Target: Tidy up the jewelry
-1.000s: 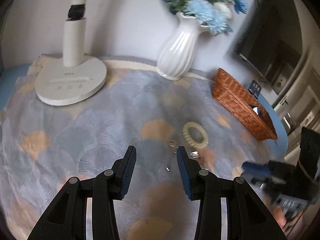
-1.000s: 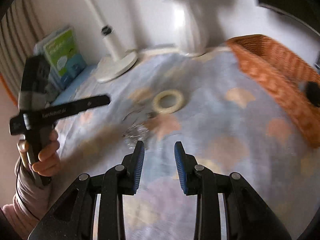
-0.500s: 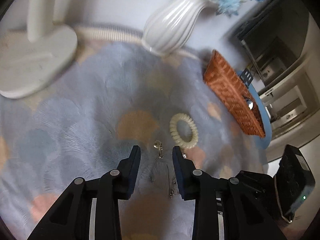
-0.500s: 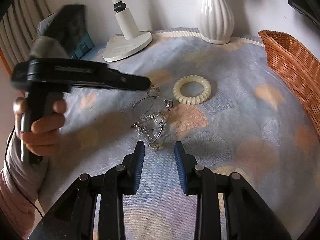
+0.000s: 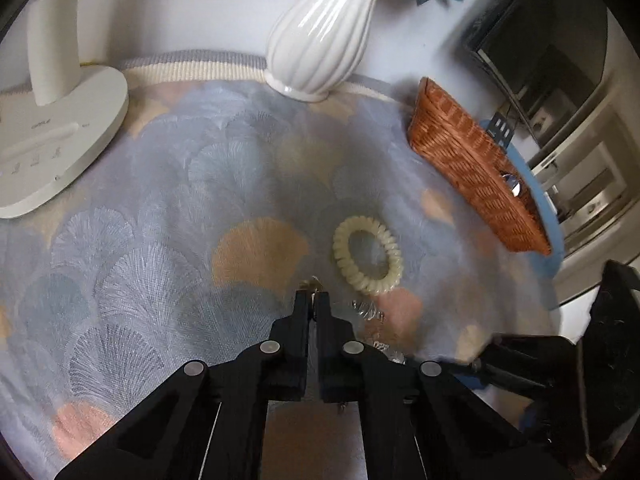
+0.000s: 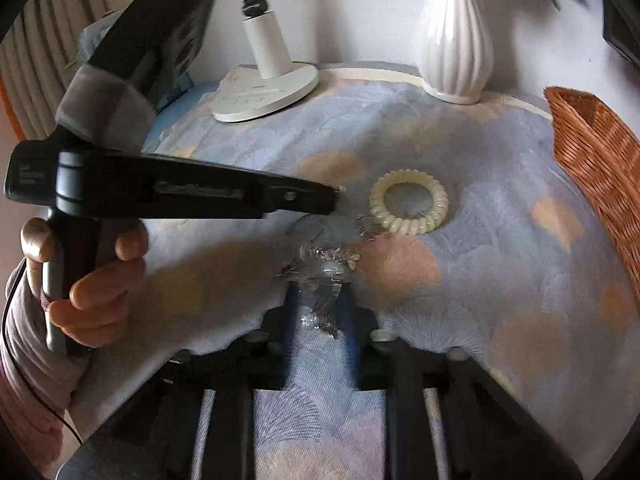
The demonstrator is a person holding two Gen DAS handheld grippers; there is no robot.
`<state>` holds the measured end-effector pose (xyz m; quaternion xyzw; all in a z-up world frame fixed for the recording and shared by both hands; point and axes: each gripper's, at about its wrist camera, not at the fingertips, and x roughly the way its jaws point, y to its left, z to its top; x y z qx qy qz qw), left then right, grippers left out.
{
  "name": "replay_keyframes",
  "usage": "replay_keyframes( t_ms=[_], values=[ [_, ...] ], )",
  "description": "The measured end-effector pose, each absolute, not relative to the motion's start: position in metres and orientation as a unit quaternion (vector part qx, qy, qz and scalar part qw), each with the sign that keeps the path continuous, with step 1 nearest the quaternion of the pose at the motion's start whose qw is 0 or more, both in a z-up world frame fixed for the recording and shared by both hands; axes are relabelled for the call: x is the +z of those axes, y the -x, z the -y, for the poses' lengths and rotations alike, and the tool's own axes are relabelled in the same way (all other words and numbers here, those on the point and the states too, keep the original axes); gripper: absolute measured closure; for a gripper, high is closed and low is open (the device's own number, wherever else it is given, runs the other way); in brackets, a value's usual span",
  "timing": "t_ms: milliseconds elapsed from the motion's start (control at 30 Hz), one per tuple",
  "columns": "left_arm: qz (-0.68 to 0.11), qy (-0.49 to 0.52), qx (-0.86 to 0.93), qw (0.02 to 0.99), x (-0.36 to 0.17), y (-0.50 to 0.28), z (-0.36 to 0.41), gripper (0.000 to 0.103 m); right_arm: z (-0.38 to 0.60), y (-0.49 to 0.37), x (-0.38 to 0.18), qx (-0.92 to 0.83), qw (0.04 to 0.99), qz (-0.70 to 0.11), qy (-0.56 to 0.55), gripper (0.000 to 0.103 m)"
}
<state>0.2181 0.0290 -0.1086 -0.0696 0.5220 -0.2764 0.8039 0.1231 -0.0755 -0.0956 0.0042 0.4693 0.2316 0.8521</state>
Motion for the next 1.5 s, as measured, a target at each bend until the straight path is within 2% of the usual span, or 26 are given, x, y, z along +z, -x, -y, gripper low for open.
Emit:
replay_keyframes(
  t_ms=[33, 267, 733, 867, 1067, 1200, 1333, 1400, 1500],
  values=[
    [-0.521, 0.068, -0.275, 0.805, -0.108, -0.219, -0.028, 0.101, 0.075, -0.120, -0.093, 0.230, 0.856, -0.462, 0.000, 0.101],
    [-0.482, 0.134, -0.309, 0.809, -0.087, -0.216, -0.054, 0.101, 0.093, -0.099, -0.078, 0.247, 0.866, -0.434, -0.034, 0.100],
    [-0.500, 0.111, -0.370, 0.775, -0.094, -0.206, -0.037, 0.100, 0.148, -0.062, -0.030, 0.318, 0.850, -0.381, -0.179, 0.100],
    [-0.497, 0.105, -0.372, 0.777, -0.093, -0.204, -0.034, 0.099, 0.159, -0.056, -0.037, 0.217, 0.882, -0.404, -0.112, 0.100],
    [-0.504, 0.078, -0.371, 0.776, -0.096, -0.200, -0.026, 0.099, 0.195, -0.039, -0.062, 0.175, 0.867, -0.447, -0.133, 0.100],
    [-0.492, 0.060, -0.381, 0.781, -0.085, -0.186, -0.020, 0.099, 0.190, -0.032, -0.037, 0.213, 0.872, -0.419, -0.135, 0.100],
    [-0.474, 0.052, -0.387, 0.789, -0.071, -0.164, -0.023, 0.088, 0.201, -0.020, -0.001, 0.244, 0.887, -0.358, -0.159, 0.100],
    [-0.468, 0.040, -0.398, 0.788, -0.067, -0.149, -0.020, 0.086, 0.208, -0.020, -0.007, 0.220, 0.892, -0.367, -0.143, 0.100],
    [-0.465, 0.014, -0.405, 0.787, -0.066, -0.134, -0.010, 0.076, 0.218, -0.028, -0.041, 0.171, 0.881, -0.421, -0.135, 0.100]
  ],
)
